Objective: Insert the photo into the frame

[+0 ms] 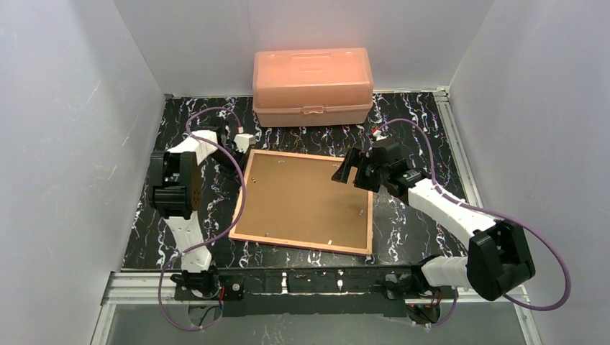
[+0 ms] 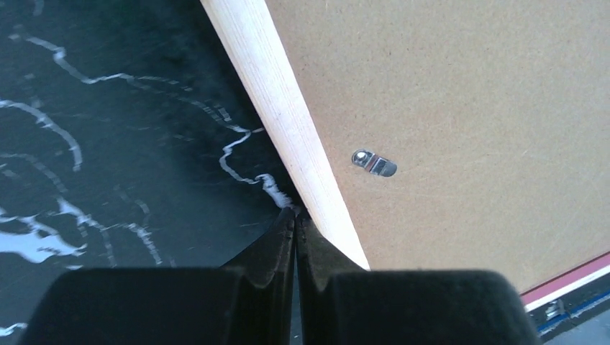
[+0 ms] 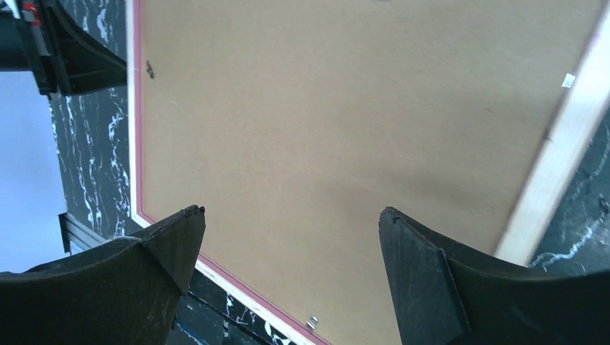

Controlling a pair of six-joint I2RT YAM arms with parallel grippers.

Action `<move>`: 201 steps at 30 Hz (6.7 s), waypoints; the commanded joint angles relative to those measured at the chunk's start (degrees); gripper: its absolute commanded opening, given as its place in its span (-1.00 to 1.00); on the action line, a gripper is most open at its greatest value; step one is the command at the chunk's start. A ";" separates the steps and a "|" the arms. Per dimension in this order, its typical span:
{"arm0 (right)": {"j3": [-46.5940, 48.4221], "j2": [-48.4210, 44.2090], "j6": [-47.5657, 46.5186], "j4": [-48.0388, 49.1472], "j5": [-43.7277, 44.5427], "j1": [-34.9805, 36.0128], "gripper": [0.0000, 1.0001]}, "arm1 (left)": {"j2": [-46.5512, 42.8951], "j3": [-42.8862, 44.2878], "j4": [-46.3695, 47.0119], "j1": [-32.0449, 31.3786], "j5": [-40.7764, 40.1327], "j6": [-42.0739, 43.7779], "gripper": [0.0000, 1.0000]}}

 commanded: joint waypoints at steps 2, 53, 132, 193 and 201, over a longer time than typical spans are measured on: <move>1.77 3.13 -0.61 7.82 -1.44 2.63 0.97 | -3.61 1.12 -4.47 -0.72 4.18 -2.82 -0.96; 45.70 60.17 9.73 29.93 -13.26 19.97 0.52 | 2.78 -1.27 -4.62 6.79 20.35 -6.15 -0.60; -4.03 2.36 -0.07 -3.78 13.44 -13.17 0.97 | -13.15 -19.16 -2.67 -2.31 1.37 16.90 -0.87; -16.75 -9.32 22.59 -6.15 -7.11 12.45 0.97 | 7.18 15.39 -0.45 6.88 -6.39 10.83 -0.59; -15.36 -1.91 20.78 4.89 -7.47 9.70 0.97 | 1.74 3.02 -4.94 6.44 -1.31 19.14 -0.72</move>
